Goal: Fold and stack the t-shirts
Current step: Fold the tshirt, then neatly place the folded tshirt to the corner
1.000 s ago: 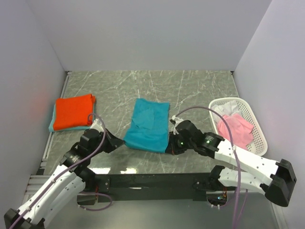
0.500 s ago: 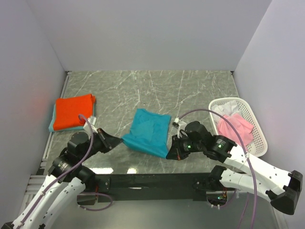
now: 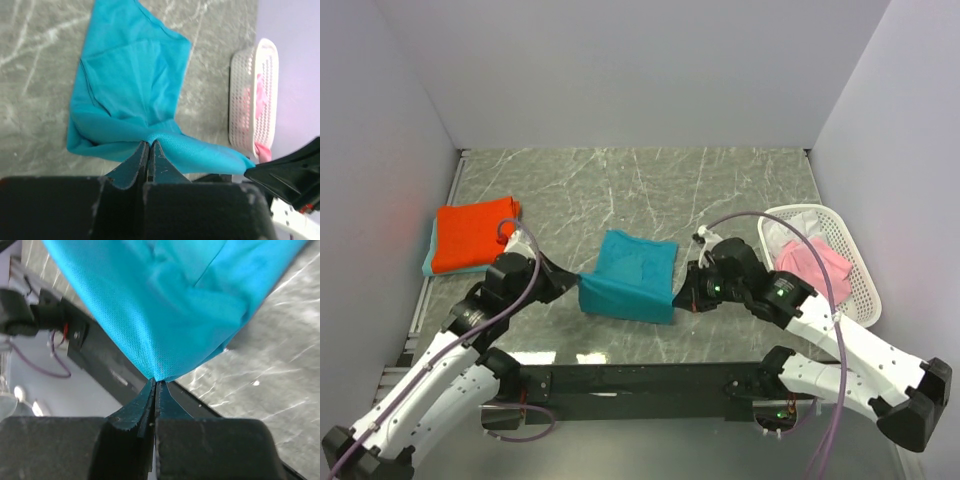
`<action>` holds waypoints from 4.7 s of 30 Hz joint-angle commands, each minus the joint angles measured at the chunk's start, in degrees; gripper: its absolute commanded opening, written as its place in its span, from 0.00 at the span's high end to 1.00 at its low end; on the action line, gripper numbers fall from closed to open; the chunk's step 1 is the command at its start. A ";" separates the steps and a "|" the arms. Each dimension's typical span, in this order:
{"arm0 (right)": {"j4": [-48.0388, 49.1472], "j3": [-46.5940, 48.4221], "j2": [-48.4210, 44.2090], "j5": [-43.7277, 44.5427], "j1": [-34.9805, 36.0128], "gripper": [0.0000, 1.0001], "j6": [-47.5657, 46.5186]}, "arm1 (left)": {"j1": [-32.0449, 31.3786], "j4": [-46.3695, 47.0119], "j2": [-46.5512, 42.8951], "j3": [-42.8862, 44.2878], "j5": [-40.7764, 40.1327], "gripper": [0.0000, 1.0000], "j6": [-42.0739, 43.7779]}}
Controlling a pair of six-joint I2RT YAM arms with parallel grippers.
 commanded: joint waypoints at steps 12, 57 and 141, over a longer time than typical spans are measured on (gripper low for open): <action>4.42 9.21 8.56 0.29 -11.63 1.00 -3.79 | 0.05 10.35 15.71 10.85 -14.03 0.99 5.94; 21.19 16.95 44.85 -7.70 -28.77 1.00 -5.29 | 8.40 22.75 66.42 32.56 -3.66 0.99 15.18; 5.03 -10.21 -17.72 23.14 -15.94 0.10 -0.97 | 1.37 13.87 34.49 10.58 -16.94 0.00 11.74</action>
